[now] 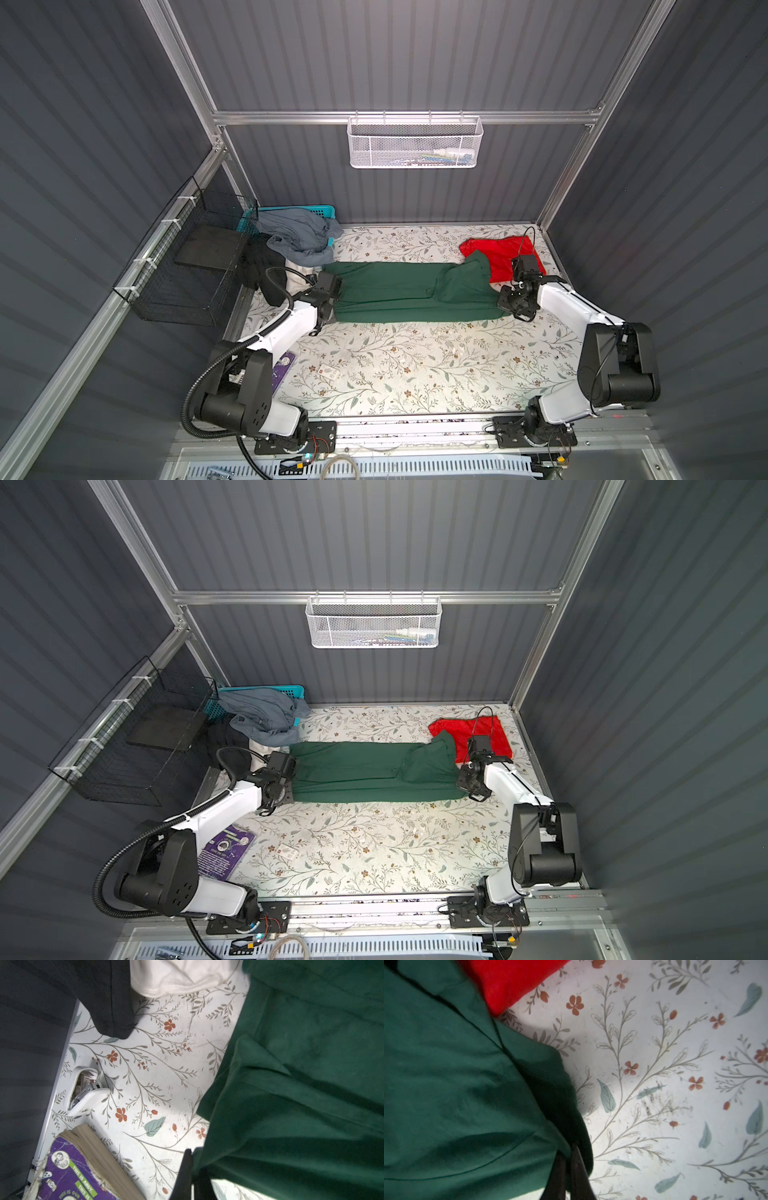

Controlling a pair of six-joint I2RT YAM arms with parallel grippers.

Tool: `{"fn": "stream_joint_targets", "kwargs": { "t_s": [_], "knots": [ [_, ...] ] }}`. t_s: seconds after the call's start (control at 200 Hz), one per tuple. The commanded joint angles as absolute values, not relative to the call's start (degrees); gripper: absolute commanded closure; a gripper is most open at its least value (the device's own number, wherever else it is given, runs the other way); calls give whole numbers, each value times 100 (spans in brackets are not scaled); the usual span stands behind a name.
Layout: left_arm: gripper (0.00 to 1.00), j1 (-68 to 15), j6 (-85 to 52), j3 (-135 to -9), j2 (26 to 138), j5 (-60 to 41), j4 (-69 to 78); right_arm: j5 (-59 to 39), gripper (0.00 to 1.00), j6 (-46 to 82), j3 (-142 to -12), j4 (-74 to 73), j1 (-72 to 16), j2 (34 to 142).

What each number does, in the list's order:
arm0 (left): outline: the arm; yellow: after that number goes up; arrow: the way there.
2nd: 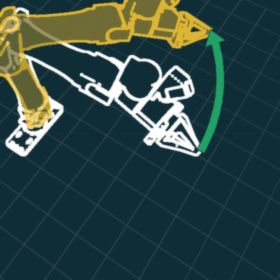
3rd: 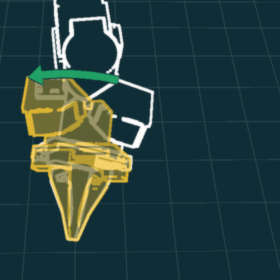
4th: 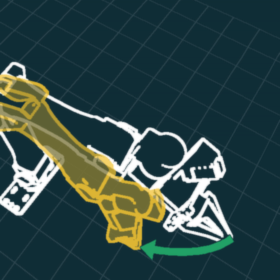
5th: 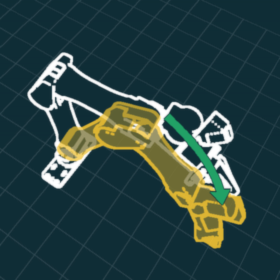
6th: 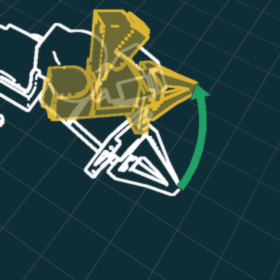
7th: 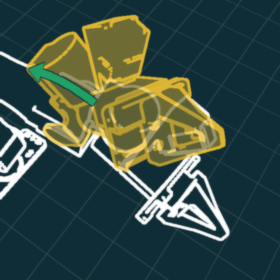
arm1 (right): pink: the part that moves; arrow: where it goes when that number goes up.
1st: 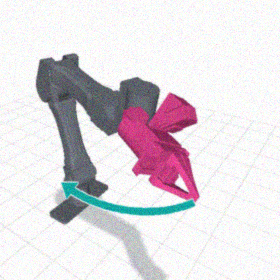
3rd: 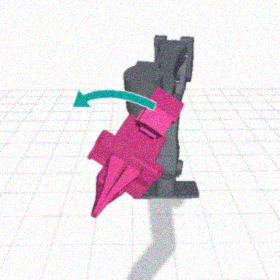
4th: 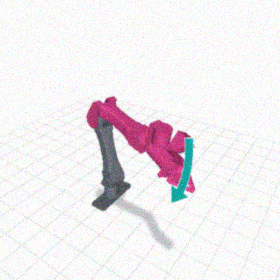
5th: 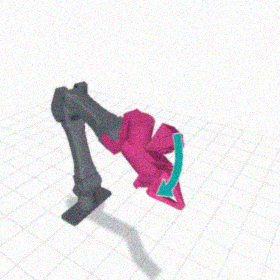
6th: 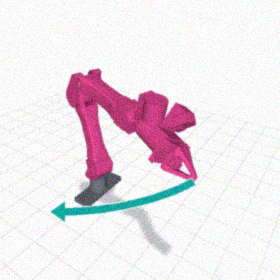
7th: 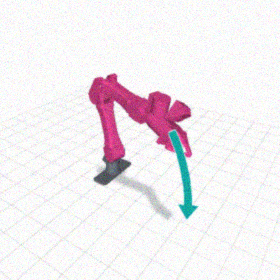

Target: Fold and stack the t-shirts

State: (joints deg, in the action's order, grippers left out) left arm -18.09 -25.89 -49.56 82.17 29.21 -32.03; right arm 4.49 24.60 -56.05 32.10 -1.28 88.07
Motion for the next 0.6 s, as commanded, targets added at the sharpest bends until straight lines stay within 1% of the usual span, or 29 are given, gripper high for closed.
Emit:
{"fn": "stream_joint_targets", "kwargs": {
  "t_s": [0.0, 0.18, 0.375, 0.49, 0.595],
  "knots": [
    [100, -1835, -2488, -4794, 7964, 3257, -3327, 658, 100, 2377, -5749, 3444, -18, 8725],
    [100, -1909, -2482, -4780, 7900, 3136, -3366, 475, 100, 2561, -5518, 3466, -22, 8680],
    [100, -1934, -2937, -4685, 7803, 2876, -3628, 554, 100, 2776, -5189, 3427, -25, 8576],
    [100, -1934, -3307, -4872, 7933, 3117, -4076, 551, 100, 2872, -5110, 3507, -25, 8664],
    [100, -1934, -3393, -5009, 7998, 3325, -4269, 801, 100, 3098, -4929, 3475, -30, 8599]
  ]
}}
